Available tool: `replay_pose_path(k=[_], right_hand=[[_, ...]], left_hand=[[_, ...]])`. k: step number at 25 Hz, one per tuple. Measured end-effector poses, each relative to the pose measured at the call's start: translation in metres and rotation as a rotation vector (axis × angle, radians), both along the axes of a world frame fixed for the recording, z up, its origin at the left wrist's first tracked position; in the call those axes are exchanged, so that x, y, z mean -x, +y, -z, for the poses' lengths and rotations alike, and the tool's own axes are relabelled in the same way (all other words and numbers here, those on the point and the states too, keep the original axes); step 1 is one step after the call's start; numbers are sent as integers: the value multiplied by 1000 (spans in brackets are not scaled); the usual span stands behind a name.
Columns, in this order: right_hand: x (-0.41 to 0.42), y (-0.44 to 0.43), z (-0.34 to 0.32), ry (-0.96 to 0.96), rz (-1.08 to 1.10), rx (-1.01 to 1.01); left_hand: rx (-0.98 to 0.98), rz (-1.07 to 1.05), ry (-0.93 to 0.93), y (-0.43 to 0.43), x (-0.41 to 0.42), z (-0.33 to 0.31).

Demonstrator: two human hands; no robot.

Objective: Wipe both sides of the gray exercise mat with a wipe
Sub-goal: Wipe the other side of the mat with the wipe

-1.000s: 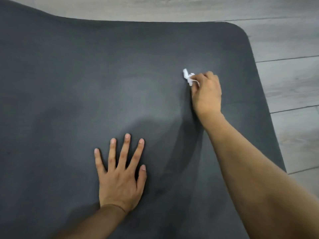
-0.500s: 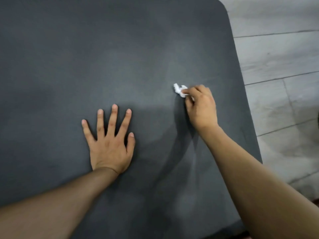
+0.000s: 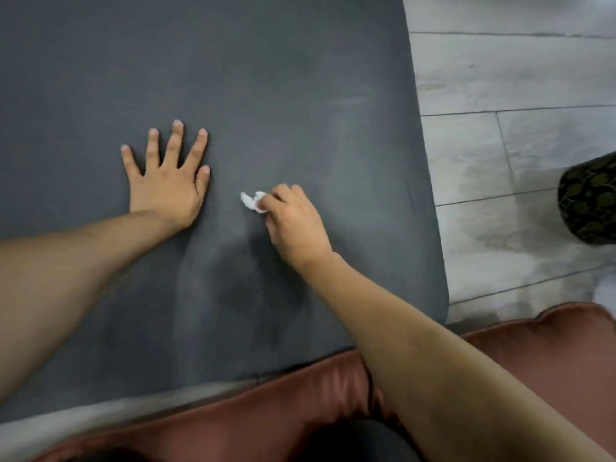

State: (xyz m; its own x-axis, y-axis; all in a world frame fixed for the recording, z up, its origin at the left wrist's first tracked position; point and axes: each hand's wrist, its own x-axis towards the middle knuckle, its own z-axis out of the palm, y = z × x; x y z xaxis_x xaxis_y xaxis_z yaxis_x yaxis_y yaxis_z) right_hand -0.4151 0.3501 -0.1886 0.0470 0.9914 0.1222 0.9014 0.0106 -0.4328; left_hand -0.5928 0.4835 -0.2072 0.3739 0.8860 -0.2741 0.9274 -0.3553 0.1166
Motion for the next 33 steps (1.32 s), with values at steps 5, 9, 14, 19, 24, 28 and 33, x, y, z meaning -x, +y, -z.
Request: replay_pose_path(k=[5,9,14,19,24,28,33], right_hand=[[-116,-72,-13,-171,124,147],[-177,-117,-19,-75,779,246],[-82,-132,-5,-16,258,143],[-171,-103,-4,-98,370,108],[-202,-47,1,-62,552,47],[-231,13,9,-69,580,11],[-266,87,14,-77,589,-35]], left_hand=[[184,-26,144,-113,-34,-37],[237,123,224,-184,-49,-39],[288,97,229,-178,-58,-40],[110,162,174,-164,-52,-46],[70,242,69,-104,-74,-36],[-20,254,-21,-44,-140,-22],[-136,213,-62,1,-195,6]])
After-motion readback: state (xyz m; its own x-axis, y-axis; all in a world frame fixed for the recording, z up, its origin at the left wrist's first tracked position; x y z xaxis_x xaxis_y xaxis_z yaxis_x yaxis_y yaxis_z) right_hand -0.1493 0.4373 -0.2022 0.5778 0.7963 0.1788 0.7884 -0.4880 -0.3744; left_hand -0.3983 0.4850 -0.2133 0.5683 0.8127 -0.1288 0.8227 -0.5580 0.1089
